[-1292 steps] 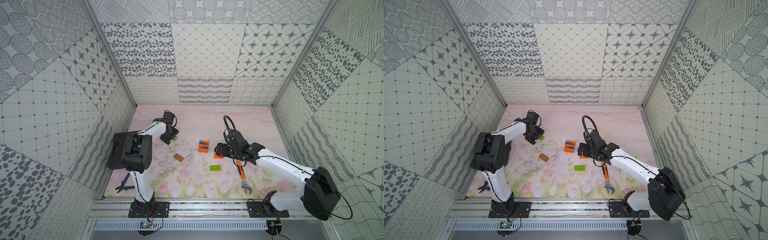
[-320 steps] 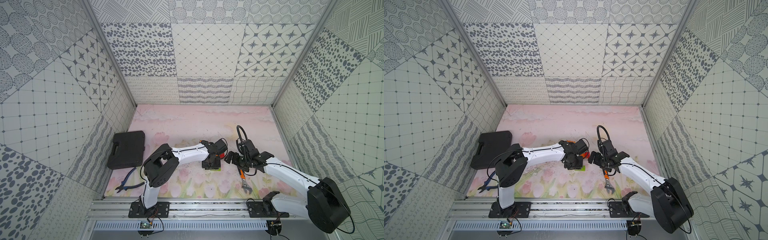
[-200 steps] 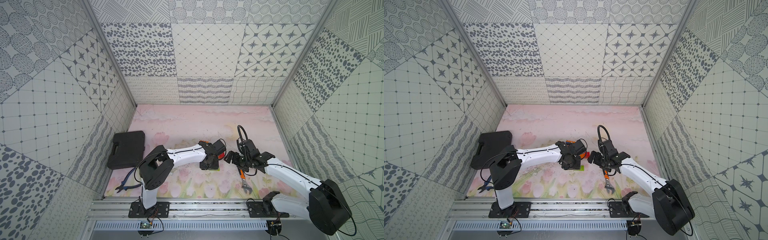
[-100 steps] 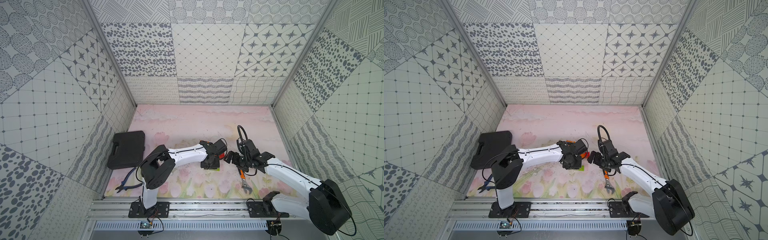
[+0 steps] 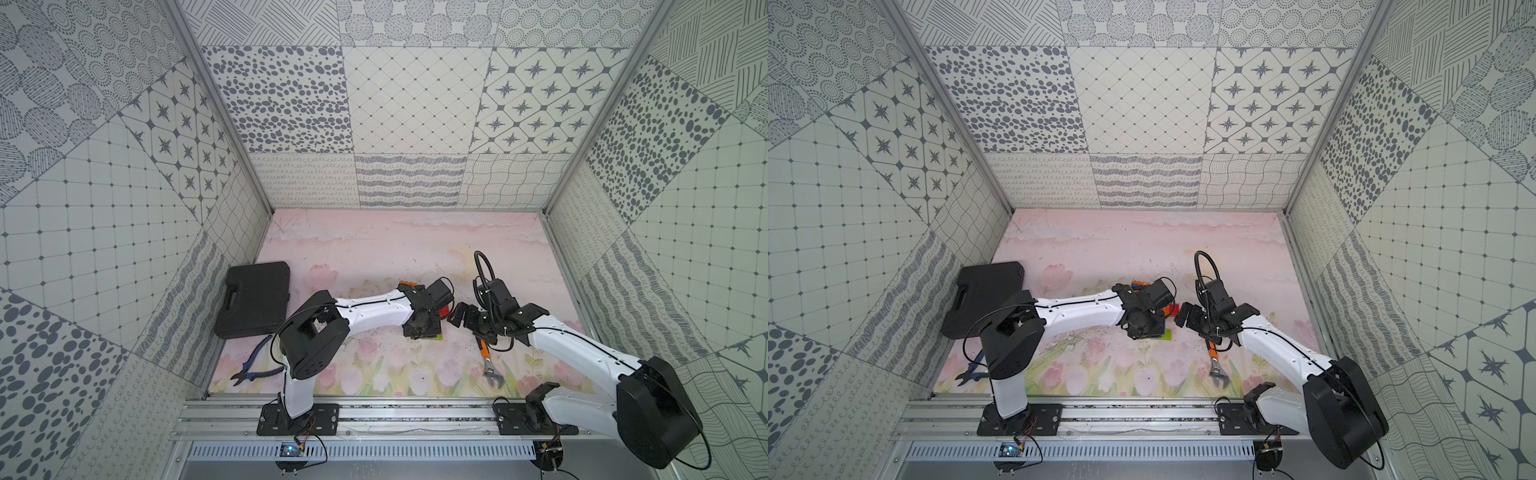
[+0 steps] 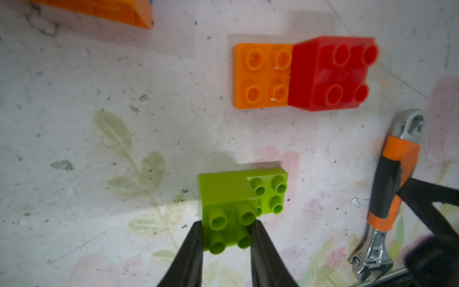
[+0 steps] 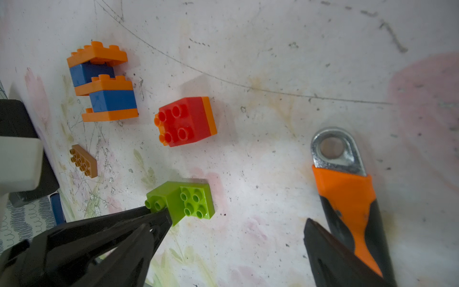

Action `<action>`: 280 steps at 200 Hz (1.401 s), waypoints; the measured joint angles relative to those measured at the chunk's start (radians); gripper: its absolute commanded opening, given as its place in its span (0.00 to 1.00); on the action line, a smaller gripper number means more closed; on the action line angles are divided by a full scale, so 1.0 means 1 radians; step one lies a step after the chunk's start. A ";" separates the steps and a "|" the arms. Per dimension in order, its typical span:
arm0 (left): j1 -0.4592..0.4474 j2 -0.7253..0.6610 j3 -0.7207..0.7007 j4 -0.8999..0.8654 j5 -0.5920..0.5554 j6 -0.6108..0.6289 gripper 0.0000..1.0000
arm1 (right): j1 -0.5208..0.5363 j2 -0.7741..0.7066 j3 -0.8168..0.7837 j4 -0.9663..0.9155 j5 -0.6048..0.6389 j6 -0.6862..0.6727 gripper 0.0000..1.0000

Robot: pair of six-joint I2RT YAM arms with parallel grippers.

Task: Assemble the number 5 with lego
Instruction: Assemble the lego brick with the lego brick, then pick up the lego brick from the center of the board.

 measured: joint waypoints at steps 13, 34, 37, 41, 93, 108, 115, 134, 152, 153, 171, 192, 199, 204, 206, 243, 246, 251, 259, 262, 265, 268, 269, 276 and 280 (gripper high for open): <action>0.000 -0.007 0.000 -0.003 -0.003 0.000 0.34 | 0.000 -0.006 0.000 -0.003 0.000 0.001 0.99; 0.001 -0.018 -0.002 -0.026 -0.024 0.000 0.38 | 0.000 -0.019 0.000 -0.005 0.001 0.004 0.99; 0.001 -0.019 -0.002 -0.031 -0.028 0.000 0.38 | 0.000 -0.021 0.000 -0.005 0.001 0.004 0.99; 0.001 -0.021 -0.003 -0.035 -0.032 0.000 0.39 | 0.000 -0.023 0.000 -0.005 0.001 0.005 0.99; 0.002 -0.045 -0.009 -0.087 -0.060 0.002 0.50 | 0.000 -0.032 0.000 -0.005 0.000 0.008 0.99; 0.002 -0.054 -0.010 -0.091 -0.066 0.004 0.52 | 0.000 -0.032 0.000 -0.005 0.000 0.008 0.99; 0.002 -0.060 -0.011 -0.091 -0.067 0.004 0.52 | 0.000 -0.032 0.000 -0.005 0.000 0.008 0.99; 0.002 -0.077 -0.019 -0.091 -0.071 0.004 0.53 | 0.000 -0.035 0.000 -0.005 0.001 0.008 0.99; 0.003 -0.092 -0.030 -0.090 -0.074 0.004 0.51 | 0.000 -0.051 0.000 -0.005 0.000 0.008 0.99; 0.003 -0.094 -0.031 -0.090 -0.074 0.004 0.51 | 0.000 -0.052 0.000 -0.004 0.000 0.008 0.99; 0.004 -0.115 -0.049 -0.086 -0.084 0.003 0.48 | 0.000 -0.060 0.000 0.002 -0.006 0.008 0.99; 0.006 -0.163 -0.092 -0.069 -0.101 0.000 0.46 | 0.010 -0.060 0.000 0.017 -0.023 0.007 0.95; 0.008 -0.189 -0.114 -0.061 -0.111 -0.003 0.46 | 0.016 -0.058 0.000 0.022 -0.024 0.006 0.93; 0.009 -0.204 -0.128 -0.055 -0.118 -0.005 0.46 | 0.024 -0.056 0.000 0.025 -0.026 0.007 0.91; 0.010 -0.213 -0.135 -0.054 -0.121 -0.006 0.46 | 0.028 -0.054 0.001 0.026 -0.027 0.004 0.90; 0.071 -0.354 -0.264 -0.019 -0.161 -0.032 0.46 | 0.131 0.035 0.047 0.030 -0.033 0.000 0.87; 0.081 -0.367 -0.277 -0.018 -0.164 -0.034 0.47 | 0.142 0.046 0.051 0.032 -0.035 0.000 0.87; 0.094 -0.384 -0.294 -0.012 -0.167 -0.035 0.49 | 0.162 0.067 0.062 0.035 -0.034 0.000 0.88; 0.124 -0.420 -0.328 -0.008 -0.173 -0.038 0.52 | 0.190 0.097 0.075 0.040 -0.035 0.002 0.90; 0.132 -0.430 -0.336 -0.006 -0.175 -0.038 0.53 | 0.203 0.108 0.081 0.041 -0.035 0.003 0.91; 0.143 -0.442 -0.348 -0.006 -0.175 -0.042 0.54 | 0.212 0.120 0.085 0.042 -0.035 0.004 0.91; 0.155 -0.455 -0.360 -0.005 -0.177 -0.041 0.55 | 0.222 0.130 0.090 0.044 -0.038 0.007 0.92; 0.155 -0.455 -0.360 -0.005 -0.177 -0.041 0.55 | 0.226 0.136 0.092 0.045 -0.038 0.007 0.92; 0.182 -0.485 -0.386 0.000 -0.178 -0.042 0.58 | 0.246 0.162 0.102 0.049 -0.041 0.008 0.94; 0.194 -0.497 -0.397 0.001 -0.178 -0.043 0.59 | 0.256 0.177 0.107 0.053 -0.043 0.010 0.95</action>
